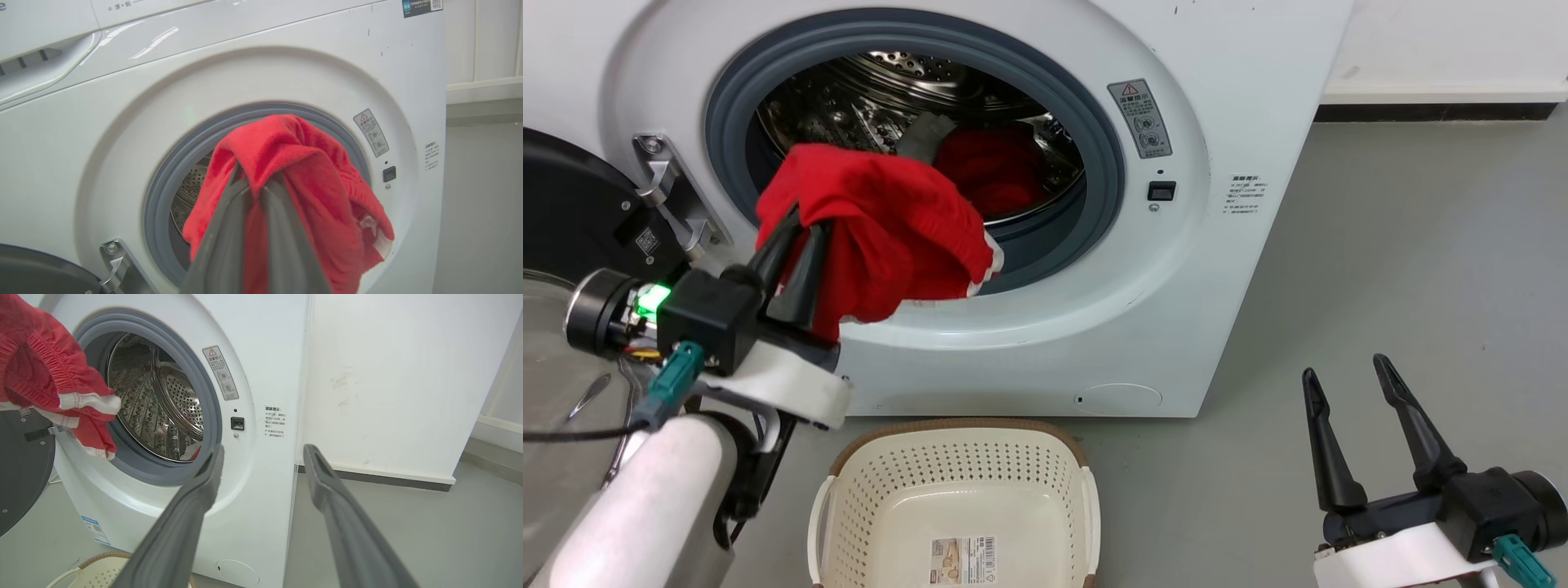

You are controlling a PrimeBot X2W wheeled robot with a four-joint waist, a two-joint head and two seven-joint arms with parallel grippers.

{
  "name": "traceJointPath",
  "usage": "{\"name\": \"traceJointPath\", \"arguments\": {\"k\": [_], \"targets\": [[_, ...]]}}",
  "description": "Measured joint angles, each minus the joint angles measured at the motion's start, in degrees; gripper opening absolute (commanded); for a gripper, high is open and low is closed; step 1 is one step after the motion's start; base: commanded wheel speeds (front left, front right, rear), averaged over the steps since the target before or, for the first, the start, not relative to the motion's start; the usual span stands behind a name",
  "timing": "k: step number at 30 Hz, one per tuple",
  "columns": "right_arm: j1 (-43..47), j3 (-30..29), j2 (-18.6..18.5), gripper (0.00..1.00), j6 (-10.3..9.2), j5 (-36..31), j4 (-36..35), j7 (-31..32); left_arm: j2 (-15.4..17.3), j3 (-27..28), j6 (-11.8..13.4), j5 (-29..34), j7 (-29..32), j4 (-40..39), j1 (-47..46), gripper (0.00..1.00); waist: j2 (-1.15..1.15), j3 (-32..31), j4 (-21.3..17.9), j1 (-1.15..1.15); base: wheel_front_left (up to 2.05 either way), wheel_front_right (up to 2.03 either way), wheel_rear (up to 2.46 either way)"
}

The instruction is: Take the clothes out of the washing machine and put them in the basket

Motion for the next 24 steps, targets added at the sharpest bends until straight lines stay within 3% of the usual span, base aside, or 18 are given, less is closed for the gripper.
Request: {"name": "traceJointPath", "arguments": {"k": [5,13,24], "targets": [[0.24,0.03,0.00,1.00,0.00,0.09,0.00,0.00,0.63,-0.64,0.87,-0.38,1.69,-4.34,3.32,0.00,0.00,0.27,0.06,0.00,0.00,0.00,0.00],[-0.08,-0.08,0.00,1.00,0.00,0.05,-0.12,0.00,-0.14,-3.75,0.25,-1.48,2.24,-4.47,7.66,0.00,0.00,1.92,0.04,0.01,0.00,0.00,0.00],[-3.46,-0.23,0.00,1.00,0.00,-0.54,-1.04,0.00,-5.49,-9.21,-2.91,-3.44,0.05,7.53,10.33,0.00,0.00,7.28,-0.23,0.01,0.00,0.00,0.00]]}}
